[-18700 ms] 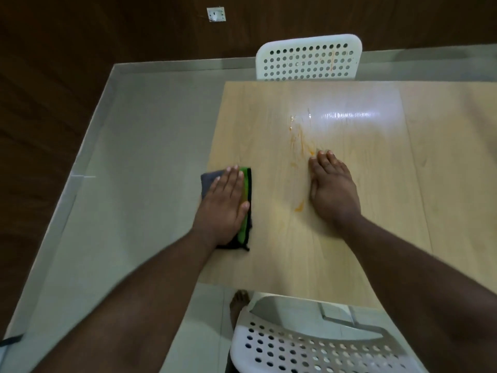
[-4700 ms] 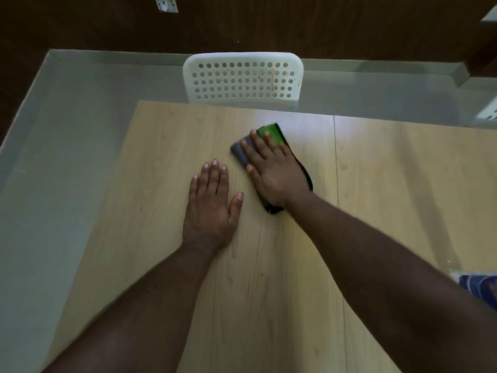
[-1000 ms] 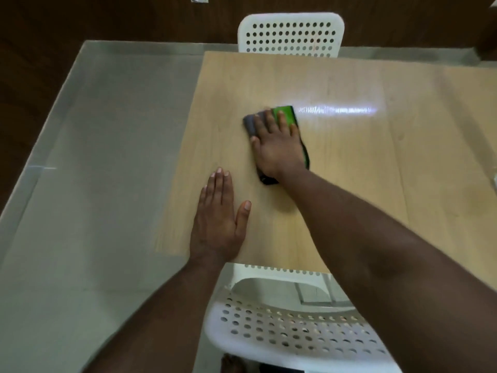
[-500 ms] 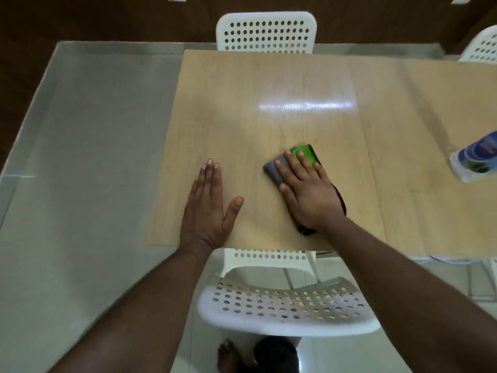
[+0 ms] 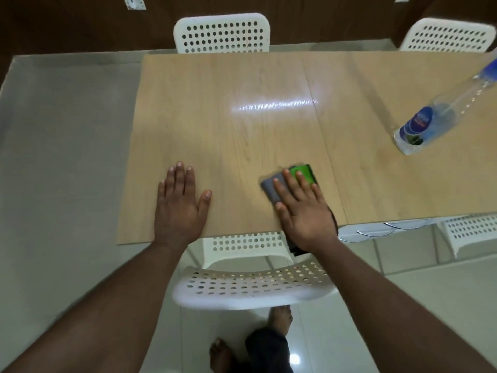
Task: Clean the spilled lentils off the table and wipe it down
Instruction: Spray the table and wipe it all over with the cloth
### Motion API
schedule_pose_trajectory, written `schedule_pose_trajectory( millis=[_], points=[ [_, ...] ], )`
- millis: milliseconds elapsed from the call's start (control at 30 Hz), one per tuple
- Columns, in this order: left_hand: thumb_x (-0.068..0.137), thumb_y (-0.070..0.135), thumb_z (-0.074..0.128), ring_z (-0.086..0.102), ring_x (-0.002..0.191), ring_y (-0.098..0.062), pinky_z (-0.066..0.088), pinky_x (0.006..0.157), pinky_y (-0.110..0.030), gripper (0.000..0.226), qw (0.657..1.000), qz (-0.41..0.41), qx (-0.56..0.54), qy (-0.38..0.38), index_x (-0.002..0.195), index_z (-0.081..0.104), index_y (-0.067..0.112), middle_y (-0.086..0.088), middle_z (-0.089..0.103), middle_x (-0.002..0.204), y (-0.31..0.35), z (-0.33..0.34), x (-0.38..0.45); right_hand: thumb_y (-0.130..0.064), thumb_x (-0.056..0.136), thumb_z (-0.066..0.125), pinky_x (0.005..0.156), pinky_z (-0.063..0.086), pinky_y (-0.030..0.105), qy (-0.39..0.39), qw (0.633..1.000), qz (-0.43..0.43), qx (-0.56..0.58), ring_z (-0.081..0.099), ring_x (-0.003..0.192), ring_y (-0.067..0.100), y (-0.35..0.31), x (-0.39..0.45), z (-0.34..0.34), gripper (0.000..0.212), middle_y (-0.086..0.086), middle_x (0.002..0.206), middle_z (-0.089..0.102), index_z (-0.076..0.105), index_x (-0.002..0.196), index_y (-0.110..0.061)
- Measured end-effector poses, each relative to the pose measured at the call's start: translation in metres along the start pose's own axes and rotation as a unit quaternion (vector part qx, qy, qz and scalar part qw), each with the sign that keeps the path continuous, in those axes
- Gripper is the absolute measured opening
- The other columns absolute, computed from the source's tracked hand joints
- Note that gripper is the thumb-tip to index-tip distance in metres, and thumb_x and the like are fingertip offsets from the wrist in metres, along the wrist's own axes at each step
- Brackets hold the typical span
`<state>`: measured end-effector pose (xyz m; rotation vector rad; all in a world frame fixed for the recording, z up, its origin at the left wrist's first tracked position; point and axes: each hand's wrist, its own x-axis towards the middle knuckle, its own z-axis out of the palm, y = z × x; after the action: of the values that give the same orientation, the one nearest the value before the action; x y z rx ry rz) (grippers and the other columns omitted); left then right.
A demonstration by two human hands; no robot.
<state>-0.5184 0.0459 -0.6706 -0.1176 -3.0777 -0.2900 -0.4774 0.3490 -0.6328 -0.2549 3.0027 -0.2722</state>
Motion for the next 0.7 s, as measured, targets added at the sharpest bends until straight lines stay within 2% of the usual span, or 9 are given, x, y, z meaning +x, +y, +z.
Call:
schedule_pose_trajectory(
  millis=[100,200,300,433,500,533,600,667,700],
  points=[
    [0.108,0.061,0.011,0.006,0.163,-0.028,0.009,0.132,-0.048,0.079,1.0,-0.005,0.003,0.005,0.168,0.016,0.009,-0.015,0.011,0.175,0.001,0.003,0.001,-0.052,0.108,0.013,0.129,0.011,0.054,0.027,0.996,0.084,0.004,-0.001,0.163,0.027,0.016,0.015,-0.002,0.063,-0.004,0.177,-0.002,0.009,0.169,-0.035],
    [0.108,0.061,0.008,0.008,0.163,-0.027,0.009,0.132,-0.047,0.08,1.0,-0.011,-0.005,0.012,0.168,0.017,0.009,-0.014,0.014,0.175,0.001,0.003,0.002,-0.051,0.109,0.015,0.129,0.007,0.057,0.038,0.99,0.131,0.018,-0.004,0.163,0.032,-0.005,0.058,0.002,0.064,0.002,0.177,-0.005,0.003,0.169,-0.032],
    [0.107,0.059,0.008,0.011,0.163,-0.026,0.008,0.132,-0.043,0.079,0.999,-0.016,-0.035,0.018,0.167,0.019,0.008,-0.014,0.017,0.174,0.001,0.002,0.001,-0.051,0.11,0.016,0.13,0.005,0.057,0.028,0.995,0.09,0.026,-0.007,0.162,0.031,-0.051,0.096,0.006,0.065,0.002,0.177,-0.009,0.001,0.169,-0.029],
    [0.105,0.06,0.01,0.009,0.163,-0.019,0.005,0.132,-0.037,0.08,0.988,-0.036,-0.146,0.027,0.168,0.018,0.011,-0.008,0.014,0.176,-0.006,-0.002,-0.005,-0.051,0.109,0.015,0.13,0.003,0.051,-0.002,0.998,-0.045,0.038,-0.008,0.163,0.026,-0.127,0.099,0.019,0.065,0.0,0.177,-0.007,0.005,0.169,-0.028],
    [0.103,0.065,0.01,0.005,0.163,-0.017,0.004,0.132,-0.036,0.084,0.973,-0.068,-0.221,0.025,0.168,0.016,0.013,-0.007,0.01,0.176,-0.008,-0.008,-0.012,-0.048,0.109,0.018,0.131,0.007,0.044,-0.026,0.986,-0.101,0.131,0.001,0.163,0.019,-0.141,0.09,0.019,0.064,-0.004,0.177,0.008,0.013,0.169,-0.028],
    [0.102,0.067,0.011,0.004,0.163,-0.018,0.005,0.132,-0.037,0.086,0.969,-0.079,-0.231,0.023,0.168,0.014,0.012,-0.008,0.009,0.176,-0.009,-0.013,-0.017,-0.045,0.109,0.025,0.13,0.014,0.037,-0.037,0.966,-0.095,0.236,0.014,0.161,0.014,-0.141,0.087,0.011,0.062,-0.007,0.174,0.021,0.02,0.168,-0.029],
    [0.102,0.067,0.013,0.003,0.163,-0.023,0.005,0.133,-0.039,0.087,0.977,-0.078,-0.199,0.011,0.168,0.01,0.01,-0.012,0.005,0.176,-0.001,-0.019,-0.029,-0.032,0.112,0.041,0.114,0.032,0.014,-0.03,0.898,-0.02,0.439,0.044,0.143,-0.001,-0.124,0.078,-0.004,0.052,-0.012,0.16,0.043,0.035,0.163,-0.031],
    [0.103,0.066,0.013,-0.004,0.163,-0.024,0.001,0.132,-0.039,0.087,0.989,-0.05,-0.141,-0.013,0.169,0.002,0.011,-0.011,-0.002,0.176,0.02,-0.022,-0.033,-0.023,0.112,0.048,0.107,0.035,0.004,0.015,0.879,0.019,0.475,0.047,0.136,-0.009,-0.099,0.068,-0.016,0.05,-0.015,0.155,0.044,0.041,0.161,-0.03],
    [0.104,0.064,0.014,-0.008,0.163,-0.024,-0.001,0.132,-0.04,0.085,0.993,-0.028,-0.114,-0.019,0.169,-0.001,0.012,-0.01,-0.006,0.176,0.033,-0.022,-0.031,-0.023,0.112,0.049,0.113,0.035,0.009,0.031,0.888,0.015,0.459,0.043,0.141,-0.005,-0.087,0.065,-0.018,0.049,-0.013,0.158,0.043,0.042,0.16,-0.029]
  ],
)
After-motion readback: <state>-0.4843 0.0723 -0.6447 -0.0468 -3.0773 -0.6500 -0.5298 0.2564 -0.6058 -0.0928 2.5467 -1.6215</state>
